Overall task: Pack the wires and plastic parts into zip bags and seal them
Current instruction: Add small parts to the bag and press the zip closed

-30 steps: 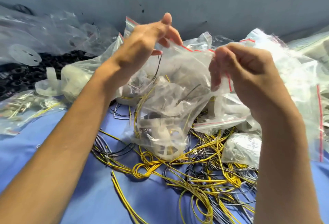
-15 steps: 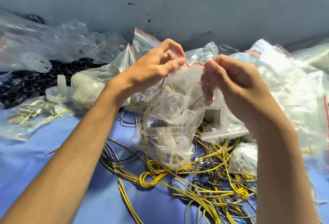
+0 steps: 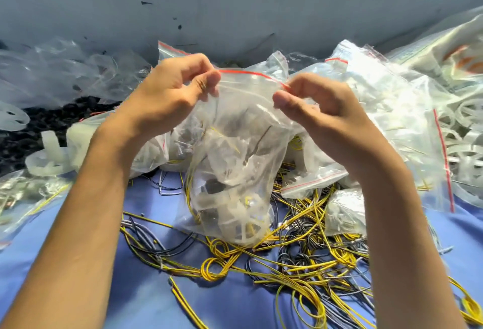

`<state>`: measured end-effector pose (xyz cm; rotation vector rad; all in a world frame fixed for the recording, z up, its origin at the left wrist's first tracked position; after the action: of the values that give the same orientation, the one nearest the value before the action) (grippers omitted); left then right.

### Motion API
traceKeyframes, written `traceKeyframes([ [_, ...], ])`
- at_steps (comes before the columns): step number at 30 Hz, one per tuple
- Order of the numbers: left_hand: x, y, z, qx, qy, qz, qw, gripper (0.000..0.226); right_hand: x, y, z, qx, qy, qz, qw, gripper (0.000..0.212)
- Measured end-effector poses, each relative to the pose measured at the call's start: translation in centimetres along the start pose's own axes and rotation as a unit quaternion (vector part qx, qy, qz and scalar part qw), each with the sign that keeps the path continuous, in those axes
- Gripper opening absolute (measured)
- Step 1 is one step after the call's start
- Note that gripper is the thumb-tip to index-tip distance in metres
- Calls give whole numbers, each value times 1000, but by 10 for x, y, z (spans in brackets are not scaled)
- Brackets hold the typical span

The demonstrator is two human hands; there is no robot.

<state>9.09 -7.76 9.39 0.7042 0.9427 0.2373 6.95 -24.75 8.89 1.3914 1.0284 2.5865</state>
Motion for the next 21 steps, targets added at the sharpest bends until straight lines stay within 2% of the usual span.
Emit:
traceKeyframes([
  [5,5,27,-9,-86,-8,-7,996,17,-25,4,-3,36,-88,-73,993,16],
  [8,11,28,-11,-83,9,17,996,21,-35,5,-8,49,-95,-10,994,18],
  [10,7,30,-14,-94,7,22,995,23,-30,13,-8,3,-66,13,998,22],
  [14,-18,55,-23,-152,-32,27,987,20,10,36,-9,-147,63,-49,986,25],
  [18,-15,43,-22,-97,11,83,992,24,21,35,-12,-193,79,-102,973,26],
  [21,-21,47,-23,-140,1,102,985,24,25,43,-17,-241,93,-85,962,28],
])
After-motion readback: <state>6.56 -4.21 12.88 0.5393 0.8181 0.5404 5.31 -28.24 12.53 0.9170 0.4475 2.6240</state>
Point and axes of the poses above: each hand's wrist, its own z-axis towards the middle knuckle, its own y-axis out of the back of the hand, x = y × z, the point moved 8 cm from there along z, towards the middle knuckle, and after that the axes turned 14 degrees about x, right-handed, at the moved point
